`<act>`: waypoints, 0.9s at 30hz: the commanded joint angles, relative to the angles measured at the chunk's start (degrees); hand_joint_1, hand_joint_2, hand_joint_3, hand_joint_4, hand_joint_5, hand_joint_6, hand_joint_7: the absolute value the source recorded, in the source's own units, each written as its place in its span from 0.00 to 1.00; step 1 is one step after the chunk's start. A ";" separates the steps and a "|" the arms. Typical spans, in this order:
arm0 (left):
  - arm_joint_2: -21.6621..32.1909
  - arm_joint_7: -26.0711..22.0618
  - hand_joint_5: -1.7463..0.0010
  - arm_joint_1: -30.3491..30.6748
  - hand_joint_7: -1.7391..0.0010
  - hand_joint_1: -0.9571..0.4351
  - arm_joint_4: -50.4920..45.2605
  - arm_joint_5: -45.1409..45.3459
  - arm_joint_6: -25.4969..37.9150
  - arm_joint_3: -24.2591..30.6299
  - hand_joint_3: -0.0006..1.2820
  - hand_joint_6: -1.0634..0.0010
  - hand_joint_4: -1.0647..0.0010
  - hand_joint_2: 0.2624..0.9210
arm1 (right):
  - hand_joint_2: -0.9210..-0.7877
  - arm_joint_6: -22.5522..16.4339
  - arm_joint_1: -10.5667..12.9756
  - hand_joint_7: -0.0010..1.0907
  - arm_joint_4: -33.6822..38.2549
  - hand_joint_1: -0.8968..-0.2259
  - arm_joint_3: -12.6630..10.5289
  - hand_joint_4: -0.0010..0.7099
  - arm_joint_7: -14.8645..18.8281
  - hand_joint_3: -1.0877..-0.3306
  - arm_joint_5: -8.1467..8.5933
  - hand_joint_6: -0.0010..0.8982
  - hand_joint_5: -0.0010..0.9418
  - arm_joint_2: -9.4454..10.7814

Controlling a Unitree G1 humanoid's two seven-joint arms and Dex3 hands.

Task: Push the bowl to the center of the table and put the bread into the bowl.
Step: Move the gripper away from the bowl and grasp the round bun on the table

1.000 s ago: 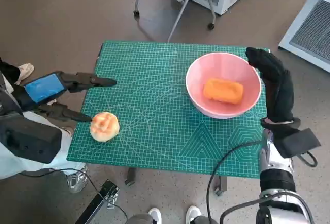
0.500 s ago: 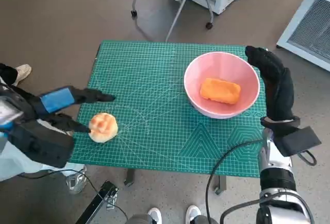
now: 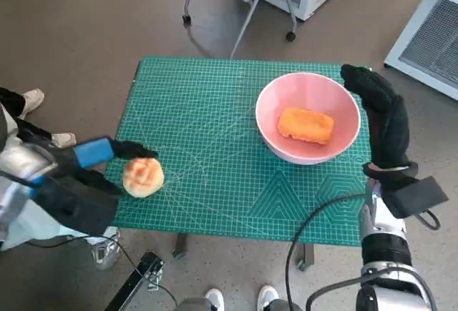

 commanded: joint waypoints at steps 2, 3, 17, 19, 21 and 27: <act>-1.99 -0.30 1.00 -2.44 1.00 0.70 2.57 2.99 1.39 -2.57 0.01 0.50 0.70 0.80 | 0.00 1.19 1.25 0.73 0.23 0.51 -0.54 0.53 0.94 0.25 1.15 0.01 0.01 -0.20; -2.49 0.31 0.99 -2.82 1.00 0.70 3.41 3.95 1.55 -3.20 0.01 0.49 0.69 0.80 | 0.00 1.24 1.25 0.73 0.23 0.51 -0.61 0.53 1.11 0.26 1.31 0.02 0.01 -0.18; -6.45 16.61 0.96 -7.92 0.96 0.73 16.27 11.41 -3.70 -9.50 0.09 0.26 0.34 0.99 | 0.00 1.26 1.35 0.72 0.08 0.52 -0.79 0.52 1.71 0.27 1.79 0.02 0.00 0.02; -6.71 18.95 0.58 -8.88 0.94 0.83 17.99 12.39 -4.95 -10.49 0.15 0.22 0.45 1.00 | 0.00 1.26 1.34 0.71 0.06 0.52 -0.75 0.52 1.77 0.27 1.83 0.02 0.00 0.04; -6.87 20.99 0.40 -9.79 0.61 0.76 19.37 13.09 -6.01 -11.35 0.16 0.35 0.52 1.00 | 0.00 1.26 1.37 0.71 0.01 0.52 -0.73 0.52 1.78 0.27 1.81 0.02 0.00 0.03; -6.74 24.15 0.26 -12.22 0.36 0.69 21.15 12.59 -8.65 -11.71 0.11 0.38 0.51 1.00 | 0.00 1.08 1.58 0.71 -0.18 0.52 -0.74 0.52 1.62 0.27 1.60 0.03 0.00 -0.12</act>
